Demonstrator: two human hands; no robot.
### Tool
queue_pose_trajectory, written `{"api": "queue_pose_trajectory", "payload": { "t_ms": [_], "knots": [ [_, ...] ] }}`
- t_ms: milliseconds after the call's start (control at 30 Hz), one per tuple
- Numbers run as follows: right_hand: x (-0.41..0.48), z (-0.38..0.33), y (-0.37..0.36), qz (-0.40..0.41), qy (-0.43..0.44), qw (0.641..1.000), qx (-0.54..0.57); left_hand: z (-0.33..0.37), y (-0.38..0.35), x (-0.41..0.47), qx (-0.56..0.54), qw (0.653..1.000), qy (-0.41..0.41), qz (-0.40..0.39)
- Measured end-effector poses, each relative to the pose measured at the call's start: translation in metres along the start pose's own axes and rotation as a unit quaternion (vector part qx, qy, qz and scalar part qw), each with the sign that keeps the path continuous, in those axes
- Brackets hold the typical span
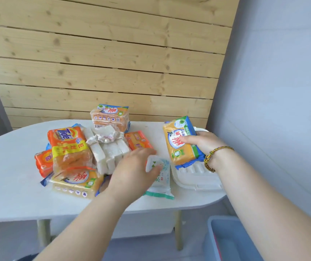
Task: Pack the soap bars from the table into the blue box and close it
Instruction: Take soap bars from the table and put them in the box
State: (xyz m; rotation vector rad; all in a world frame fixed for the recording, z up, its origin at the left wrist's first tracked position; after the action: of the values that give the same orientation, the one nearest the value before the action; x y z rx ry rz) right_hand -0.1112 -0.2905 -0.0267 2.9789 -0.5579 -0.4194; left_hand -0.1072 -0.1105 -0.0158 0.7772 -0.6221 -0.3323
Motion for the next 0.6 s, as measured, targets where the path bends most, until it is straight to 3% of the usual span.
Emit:
{"api": "queue_pose_trajectory", "payload": {
  "t_ms": [100, 200, 333, 467, 600],
  "knots": [
    [-0.014, 0.026, 0.025, 0.011, -0.006, 1.000, 0.028, 0.007, -0.060, 0.004, 0.115, 0.976, -0.044, -0.181],
    [-0.024, 0.050, 0.048, 0.023, -0.011, 0.999, 0.032, -0.018, -0.089, 0.017, 0.186, 0.938, 0.010, -0.293],
    [-0.031, 0.071, 0.065, 0.024, -0.005, 0.999, 0.042, -0.038, -0.101, 0.039, 0.198, 0.921, 0.127, -0.310],
    [-0.029, 0.079, 0.074, 0.028, 0.008, 0.998, 0.059, -0.030, -0.115, 0.045, 0.253, 0.907, 0.102, -0.321],
    [-0.026, 0.081, 0.075, 0.026, 0.019, 0.998, 0.053, -0.029, -0.113, 0.047, 0.218, 0.912, 0.113, -0.328]
  ]
}}
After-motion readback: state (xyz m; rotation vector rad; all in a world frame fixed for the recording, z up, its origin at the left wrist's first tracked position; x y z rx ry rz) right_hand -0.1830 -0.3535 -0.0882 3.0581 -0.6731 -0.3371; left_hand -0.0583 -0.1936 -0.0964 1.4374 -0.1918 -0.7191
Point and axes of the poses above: each hand's wrist, its own x-axis towards the middle knuckle, its own y-axis out of the back of the hand, z = x × y, the point moved 9 cm from there along x, towards the middle knuckle, and after that the axes turned 4 degrees about -y, right-handed, at the moved point
